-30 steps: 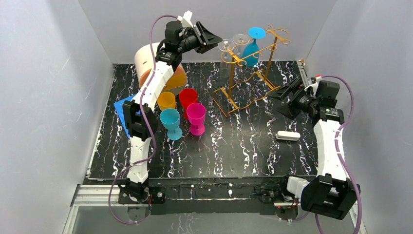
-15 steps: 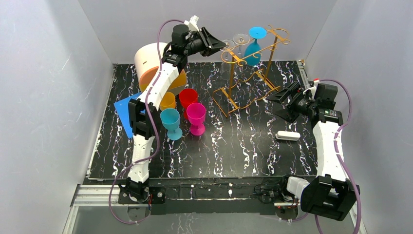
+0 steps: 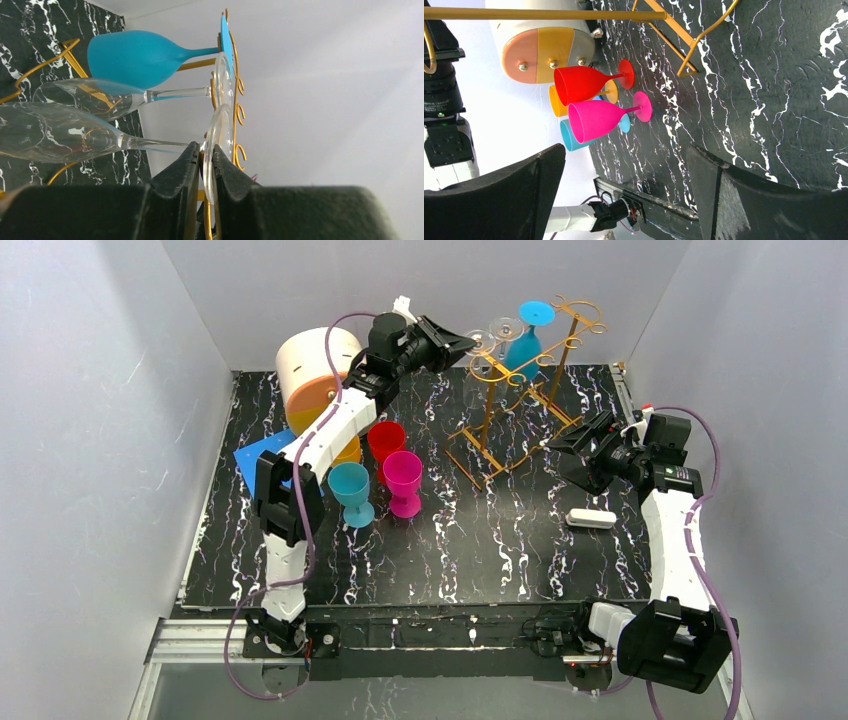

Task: Take the wine glass off the wine glass rack
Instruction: Adjust the wine rack at the center of the board, then pick up the wine glass from the wine rack.

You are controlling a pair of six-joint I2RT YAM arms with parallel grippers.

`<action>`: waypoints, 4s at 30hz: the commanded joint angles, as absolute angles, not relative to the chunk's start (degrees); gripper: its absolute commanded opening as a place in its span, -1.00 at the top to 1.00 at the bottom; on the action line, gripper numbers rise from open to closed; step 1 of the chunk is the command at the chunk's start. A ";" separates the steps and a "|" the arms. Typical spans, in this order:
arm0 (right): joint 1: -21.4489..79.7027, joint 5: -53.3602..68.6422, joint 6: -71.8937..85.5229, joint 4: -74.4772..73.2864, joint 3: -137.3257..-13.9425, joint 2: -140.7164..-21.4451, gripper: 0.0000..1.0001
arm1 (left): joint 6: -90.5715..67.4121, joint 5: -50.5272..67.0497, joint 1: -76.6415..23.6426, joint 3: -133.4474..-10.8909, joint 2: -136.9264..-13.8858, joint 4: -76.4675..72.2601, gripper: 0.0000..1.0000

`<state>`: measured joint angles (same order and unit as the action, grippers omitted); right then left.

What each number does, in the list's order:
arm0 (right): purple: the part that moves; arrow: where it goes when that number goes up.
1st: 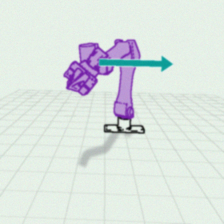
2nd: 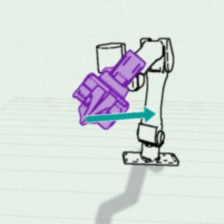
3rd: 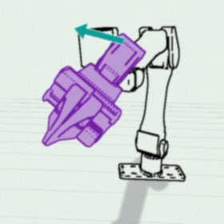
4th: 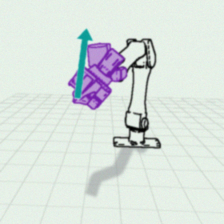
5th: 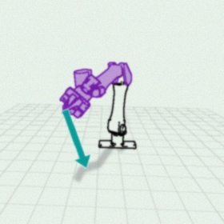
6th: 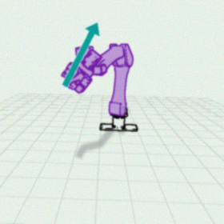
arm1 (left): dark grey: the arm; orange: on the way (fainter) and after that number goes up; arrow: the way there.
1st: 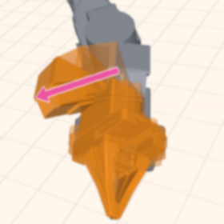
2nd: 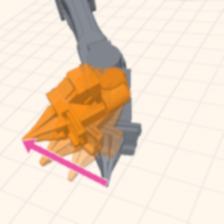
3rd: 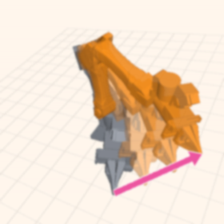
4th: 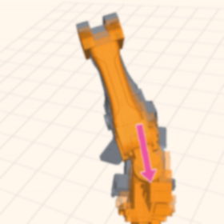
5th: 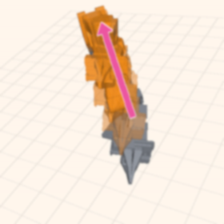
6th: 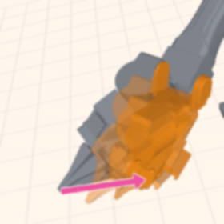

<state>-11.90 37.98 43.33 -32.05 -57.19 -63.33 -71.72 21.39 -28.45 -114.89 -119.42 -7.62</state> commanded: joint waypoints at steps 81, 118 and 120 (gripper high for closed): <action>-11.95 39.99 44.21 -32.70 -58.12 -59.97 -0.97 | -54.34 22.24 -28.39 -123.62 -113.62 10.40 0.55; -11.95 42.96 44.21 -31.71 -60.93 -58.13 -0.97 | -64.23 27.90 -23.60 -125.27 -114.63 -2.26 1.00; -11.95 43.31 44.21 -31.56 -61.68 -57.84 -0.97 | -64.25 28.19 -23.16 -125.29 -114.69 -2.41 1.00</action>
<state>-11.90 40.97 44.82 -33.08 -57.65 -59.94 -62.72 26.61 -24.69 -124.33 -117.54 1.87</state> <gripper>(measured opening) 0.985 0.061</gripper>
